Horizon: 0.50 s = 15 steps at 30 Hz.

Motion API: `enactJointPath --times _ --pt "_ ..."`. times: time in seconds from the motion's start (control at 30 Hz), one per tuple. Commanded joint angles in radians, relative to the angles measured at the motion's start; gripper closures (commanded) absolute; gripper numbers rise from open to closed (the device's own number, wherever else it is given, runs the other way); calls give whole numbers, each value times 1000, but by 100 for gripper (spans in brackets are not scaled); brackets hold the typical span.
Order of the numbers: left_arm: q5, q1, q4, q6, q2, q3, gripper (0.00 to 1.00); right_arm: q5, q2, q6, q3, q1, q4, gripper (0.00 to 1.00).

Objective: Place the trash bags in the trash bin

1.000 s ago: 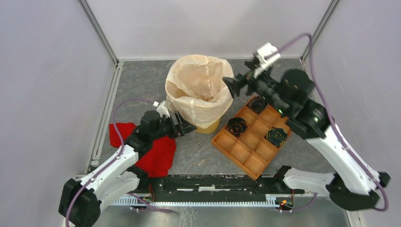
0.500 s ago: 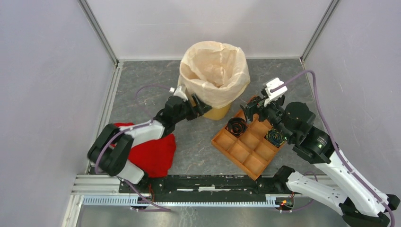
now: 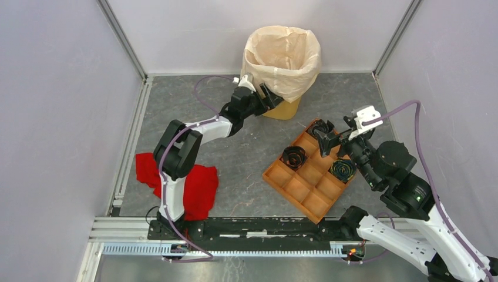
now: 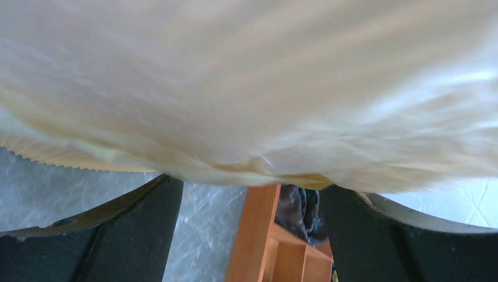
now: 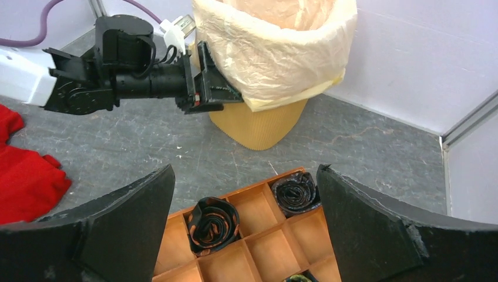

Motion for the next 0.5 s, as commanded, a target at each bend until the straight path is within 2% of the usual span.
enactJointPath --times 0.0,0.13,0.27,0.37,0.47 --pt "25 22 -30 49 50 127 10 50 -38 36 5 2 -19 2" --pt "62 11 22 51 -74 -5 11 111 -81 24 7 1 -45 2" --pt "78 1 14 55 -307 -224 10 191 -138 -19 29 2 -62 2" --pt "82 1 -91 100 -520 -338 10 207 -168 -44 40 2 -60 2" --pt "71 -1 -271 200 -723 -329 9 243 -179 -57 54 2 -61 2"
